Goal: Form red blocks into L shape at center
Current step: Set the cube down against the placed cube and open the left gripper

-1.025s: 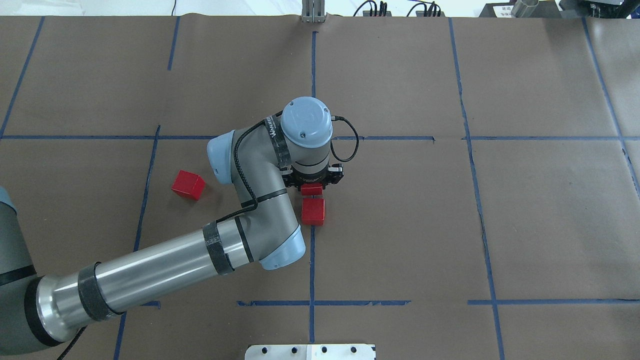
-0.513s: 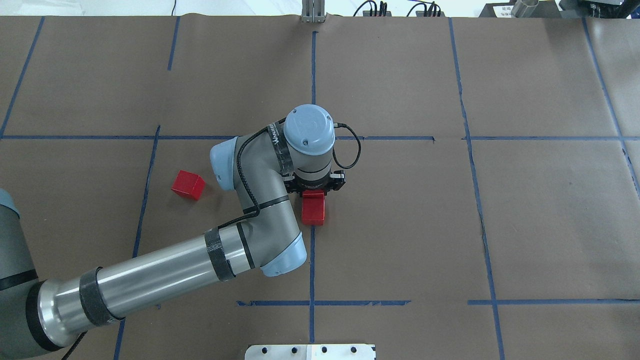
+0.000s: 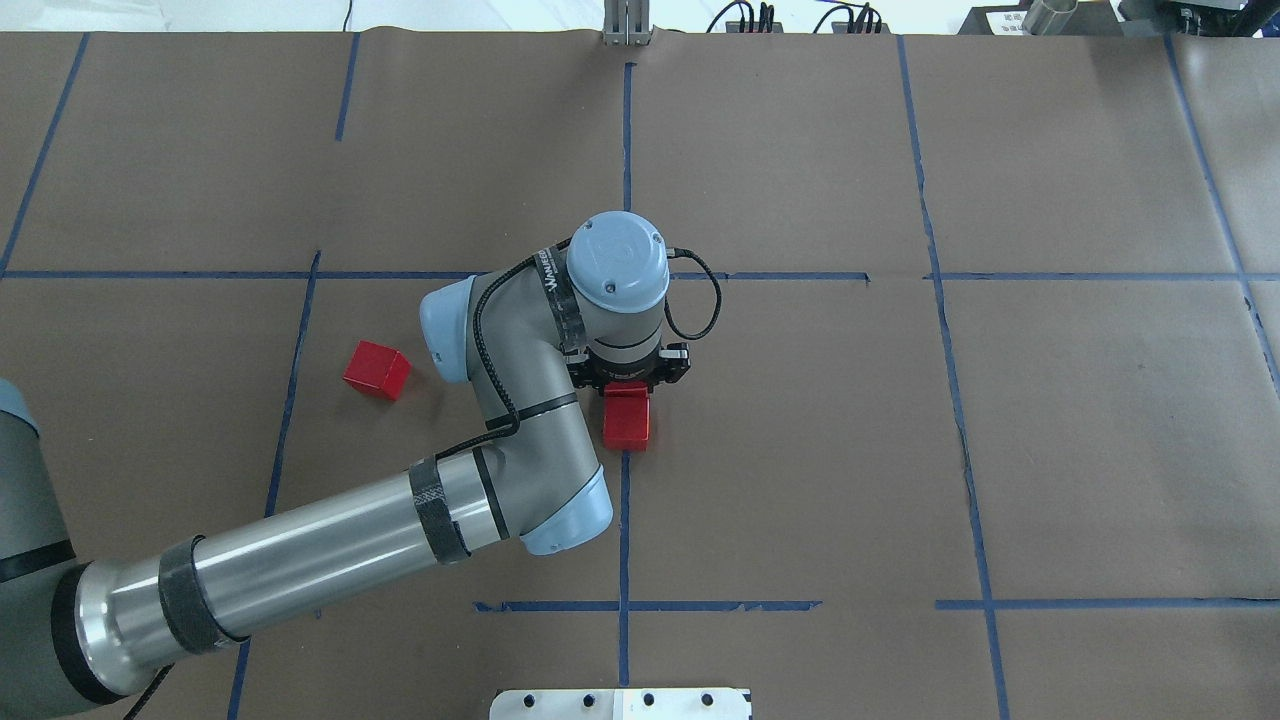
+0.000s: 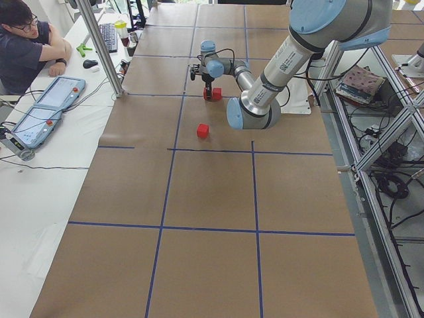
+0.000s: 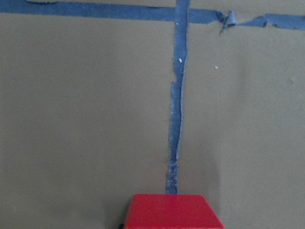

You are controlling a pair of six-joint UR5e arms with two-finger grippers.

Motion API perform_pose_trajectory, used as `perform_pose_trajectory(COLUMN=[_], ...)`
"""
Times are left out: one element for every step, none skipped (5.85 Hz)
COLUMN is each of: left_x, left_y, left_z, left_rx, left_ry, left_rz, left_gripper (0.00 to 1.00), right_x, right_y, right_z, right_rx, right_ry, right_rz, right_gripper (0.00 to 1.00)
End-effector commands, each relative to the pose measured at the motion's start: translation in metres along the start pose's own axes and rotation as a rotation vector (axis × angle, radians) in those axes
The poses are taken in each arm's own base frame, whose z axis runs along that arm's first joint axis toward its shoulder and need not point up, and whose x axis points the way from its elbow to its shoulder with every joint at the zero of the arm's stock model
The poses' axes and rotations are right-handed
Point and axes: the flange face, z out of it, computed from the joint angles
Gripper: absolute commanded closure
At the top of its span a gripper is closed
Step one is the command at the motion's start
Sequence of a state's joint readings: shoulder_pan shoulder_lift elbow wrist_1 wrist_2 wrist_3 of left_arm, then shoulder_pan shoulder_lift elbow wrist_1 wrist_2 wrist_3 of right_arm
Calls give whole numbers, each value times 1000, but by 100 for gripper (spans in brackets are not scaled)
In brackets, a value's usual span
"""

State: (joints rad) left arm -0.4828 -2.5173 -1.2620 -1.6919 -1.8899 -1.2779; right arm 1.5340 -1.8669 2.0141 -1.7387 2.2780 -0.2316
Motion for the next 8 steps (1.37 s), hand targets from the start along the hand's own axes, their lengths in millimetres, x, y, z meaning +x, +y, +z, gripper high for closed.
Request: perform_pose_trajectory(left_x=[2, 2, 2, 3, 2, 3, 2, 2], left_y=[3, 4, 5, 6, 7, 7, 7, 7], left_z=[1, 1, 2, 3, 4, 3, 4, 4], left_rx=[-2, -3, -4, -6, -7, -7, -7, -7], left_ry=[3, 3, 3, 2, 0, 3, 2, 3], left_rz=[9, 10, 11, 11, 14, 14, 14, 14], left_gripper=[79, 79, 79, 78, 75, 70, 65, 60], right_x=[1, 1, 1, 1, 1, 2, 2, 2], right_y=[0, 0, -1, -1, -1, -1, -1, -1], right_z=[-1, -1, -1, -1, -1, -1, -1, -1], right_rx=[3, 4, 3, 3, 3, 3, 3, 3], right_ry=[1, 1, 2, 2, 1, 2, 2, 2], right_rz=[2, -1, 1, 1, 1, 1, 1, 1], right_gripper=[0, 0, 0, 0, 0, 0, 0, 0])
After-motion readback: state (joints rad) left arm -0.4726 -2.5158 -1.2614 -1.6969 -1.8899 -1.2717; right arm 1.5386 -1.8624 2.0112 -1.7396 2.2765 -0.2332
